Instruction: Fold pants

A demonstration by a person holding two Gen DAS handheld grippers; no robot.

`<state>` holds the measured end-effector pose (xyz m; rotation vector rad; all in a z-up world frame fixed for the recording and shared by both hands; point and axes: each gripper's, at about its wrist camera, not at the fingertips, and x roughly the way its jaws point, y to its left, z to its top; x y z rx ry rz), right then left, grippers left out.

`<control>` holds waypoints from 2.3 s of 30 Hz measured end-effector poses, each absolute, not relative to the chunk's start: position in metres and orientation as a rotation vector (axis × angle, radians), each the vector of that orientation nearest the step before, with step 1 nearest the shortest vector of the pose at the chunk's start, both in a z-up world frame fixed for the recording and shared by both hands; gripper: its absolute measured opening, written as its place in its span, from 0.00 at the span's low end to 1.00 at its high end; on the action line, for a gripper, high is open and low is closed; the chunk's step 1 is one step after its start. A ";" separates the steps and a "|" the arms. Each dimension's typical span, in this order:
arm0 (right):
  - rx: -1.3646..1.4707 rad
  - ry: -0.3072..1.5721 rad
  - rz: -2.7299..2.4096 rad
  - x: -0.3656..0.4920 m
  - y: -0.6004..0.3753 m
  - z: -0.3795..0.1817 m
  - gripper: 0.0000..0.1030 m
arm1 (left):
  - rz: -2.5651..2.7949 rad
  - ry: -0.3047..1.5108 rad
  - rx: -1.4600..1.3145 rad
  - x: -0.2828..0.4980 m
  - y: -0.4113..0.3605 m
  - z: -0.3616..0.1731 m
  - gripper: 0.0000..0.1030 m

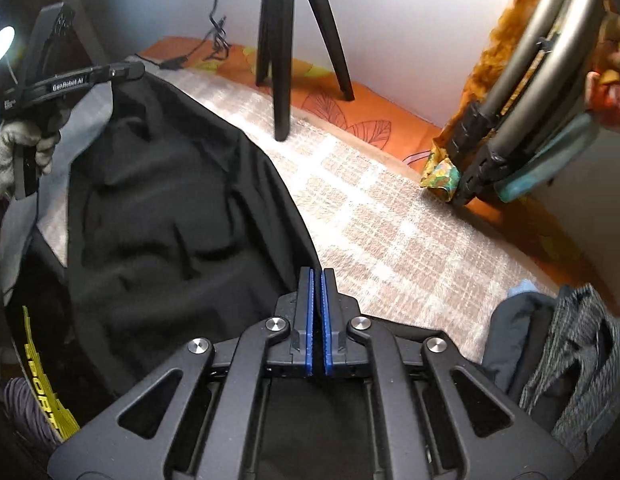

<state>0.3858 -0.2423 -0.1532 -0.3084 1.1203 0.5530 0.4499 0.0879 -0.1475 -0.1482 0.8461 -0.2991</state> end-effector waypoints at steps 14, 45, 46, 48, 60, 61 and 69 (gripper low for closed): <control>-0.304 1.030 0.607 0.285 -0.239 -0.096 0.04 | -0.341 0.768 -0.152 0.346 0.131 -0.084 0.03; -0.542 1.133 0.753 0.055 -0.219 -0.145 0.03 | -0.338 0.889 -0.217 0.064 0.152 -0.154 0.03; -0.539 1.113 0.728 0.058 -0.225 -0.143 0.03 | -0.336 0.891 -0.211 0.065 0.152 -0.155 0.03; -0.541 1.081 0.679 0.062 -0.240 -0.138 0.04 | -0.331 0.886 -0.211 0.068 0.152 -0.153 0.03; -0.751 1.049 0.667 0.088 -0.241 -0.169 0.60 | -0.293 0.874 -0.215 0.083 0.158 -0.142 0.03; -0.792 1.055 0.651 0.089 -0.236 -0.179 0.60 | -0.289 0.876 -0.220 0.084 0.160 -0.143 0.03; -0.880 1.071 0.563 0.106 -0.240 -0.189 0.04 | -0.278 0.886 -0.228 0.091 0.164 -0.143 0.03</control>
